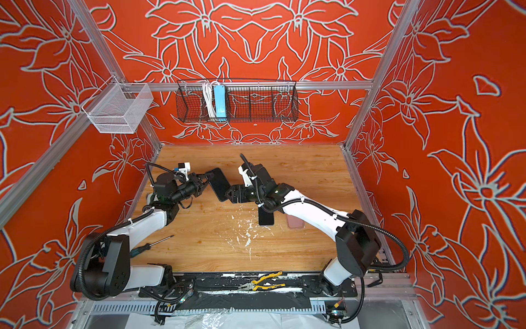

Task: Take the phone out of the phone case
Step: Remove the phone case from the phone.

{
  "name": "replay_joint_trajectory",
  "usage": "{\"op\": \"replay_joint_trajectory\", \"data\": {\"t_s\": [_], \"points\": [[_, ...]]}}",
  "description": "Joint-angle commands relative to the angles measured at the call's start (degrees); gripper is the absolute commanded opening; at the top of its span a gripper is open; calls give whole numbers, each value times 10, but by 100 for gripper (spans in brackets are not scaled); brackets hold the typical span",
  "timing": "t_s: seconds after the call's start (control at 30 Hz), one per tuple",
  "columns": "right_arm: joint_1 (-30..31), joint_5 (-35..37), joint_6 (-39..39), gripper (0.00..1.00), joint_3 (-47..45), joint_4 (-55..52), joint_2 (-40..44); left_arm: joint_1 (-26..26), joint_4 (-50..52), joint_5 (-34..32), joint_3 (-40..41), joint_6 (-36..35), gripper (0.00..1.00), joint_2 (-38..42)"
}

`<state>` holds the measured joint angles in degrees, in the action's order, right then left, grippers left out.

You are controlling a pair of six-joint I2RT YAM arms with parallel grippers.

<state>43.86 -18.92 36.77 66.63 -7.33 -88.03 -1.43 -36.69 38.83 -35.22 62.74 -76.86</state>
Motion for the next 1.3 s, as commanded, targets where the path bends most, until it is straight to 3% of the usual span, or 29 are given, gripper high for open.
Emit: {"op": "replay_joint_trajectory", "data": {"t_s": [0.0,0.27,0.5,0.7,1.27], "points": [[-12,-37,38,83,-37,81,31,4,-71,7,-25,24,0,11],[-46,-96,102,79,-138,253,58,3,-115,-89,5,55,0,46],[-46,-150,88,73,-139,292,45,-17,-170,-173,43,89,0,81],[-45,-198,140,70,-147,414,15,-37,-247,-219,69,145,0,73],[5,-122,148,61,-124,461,-12,-80,-257,-268,67,159,0,74]]}}
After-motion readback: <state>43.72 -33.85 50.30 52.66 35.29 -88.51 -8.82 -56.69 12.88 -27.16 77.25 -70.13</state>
